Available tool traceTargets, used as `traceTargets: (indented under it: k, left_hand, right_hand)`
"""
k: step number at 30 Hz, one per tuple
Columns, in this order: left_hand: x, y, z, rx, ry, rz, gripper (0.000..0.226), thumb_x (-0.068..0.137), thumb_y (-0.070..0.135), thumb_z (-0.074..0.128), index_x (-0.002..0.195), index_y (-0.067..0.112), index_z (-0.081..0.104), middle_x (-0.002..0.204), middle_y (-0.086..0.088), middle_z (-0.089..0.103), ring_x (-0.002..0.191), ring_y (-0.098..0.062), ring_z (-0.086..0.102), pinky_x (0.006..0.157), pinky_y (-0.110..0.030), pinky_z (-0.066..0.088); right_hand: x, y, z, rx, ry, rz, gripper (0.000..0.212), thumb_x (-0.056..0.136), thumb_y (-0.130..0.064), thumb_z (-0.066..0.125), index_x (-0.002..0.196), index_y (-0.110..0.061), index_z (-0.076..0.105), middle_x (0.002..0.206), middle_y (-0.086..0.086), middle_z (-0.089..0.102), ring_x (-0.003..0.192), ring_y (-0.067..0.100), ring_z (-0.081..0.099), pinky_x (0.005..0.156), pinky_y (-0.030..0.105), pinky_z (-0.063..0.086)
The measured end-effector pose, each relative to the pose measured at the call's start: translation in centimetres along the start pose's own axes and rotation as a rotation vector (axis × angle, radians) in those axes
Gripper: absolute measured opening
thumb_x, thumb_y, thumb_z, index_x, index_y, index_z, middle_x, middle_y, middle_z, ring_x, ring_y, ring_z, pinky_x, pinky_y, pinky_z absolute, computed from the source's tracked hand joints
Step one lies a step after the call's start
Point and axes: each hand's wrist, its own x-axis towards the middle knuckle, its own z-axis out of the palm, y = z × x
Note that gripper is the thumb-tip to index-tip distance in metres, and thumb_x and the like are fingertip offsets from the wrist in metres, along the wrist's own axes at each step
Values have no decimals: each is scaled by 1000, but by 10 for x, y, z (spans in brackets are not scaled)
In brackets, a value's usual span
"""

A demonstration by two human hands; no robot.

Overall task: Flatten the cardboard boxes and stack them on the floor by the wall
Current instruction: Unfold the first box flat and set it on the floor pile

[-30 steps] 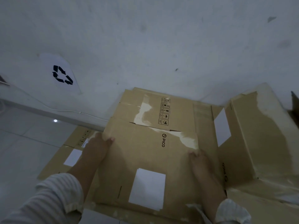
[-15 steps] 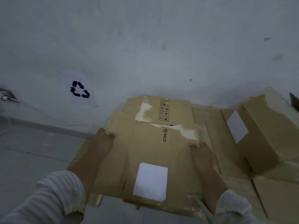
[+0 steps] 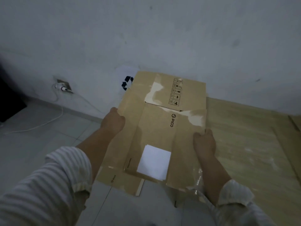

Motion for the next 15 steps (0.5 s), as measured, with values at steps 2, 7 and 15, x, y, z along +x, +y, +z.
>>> traceTargets:
  k: [2, 7, 15]
  left_hand:
    - [22, -30, 3, 23, 17, -37, 9, 88, 19, 42, 97, 17, 43, 78, 2, 51, 64, -15, 50, 50, -27, 30]
    - [76, -117, 31, 60, 6, -115, 13, 89, 14, 41, 101, 16, 45, 83, 0, 53, 70, -19, 52, 63, -30, 40]
    - [141, -272, 102, 97, -55, -351, 17, 83, 5, 43, 96, 15, 47, 79, 1, 52, 65, -17, 49, 63, -31, 39]
  right_hand:
    - [-5, -4, 38, 1, -41, 22, 36, 82, -19, 50, 115, -7, 48, 98, 16, 61, 87, 35, 57, 70, 30, 35]
    - [-3, 5, 142, -16, -171, 106, 39, 82, -13, 49, 121, -8, 48, 105, 14, 62, 89, 32, 58, 72, 29, 38]
    - [-5, 70, 304, -59, -207, 219, 31, 80, -1, 48, 111, -8, 50, 99, 18, 63, 81, 34, 58, 71, 34, 45]
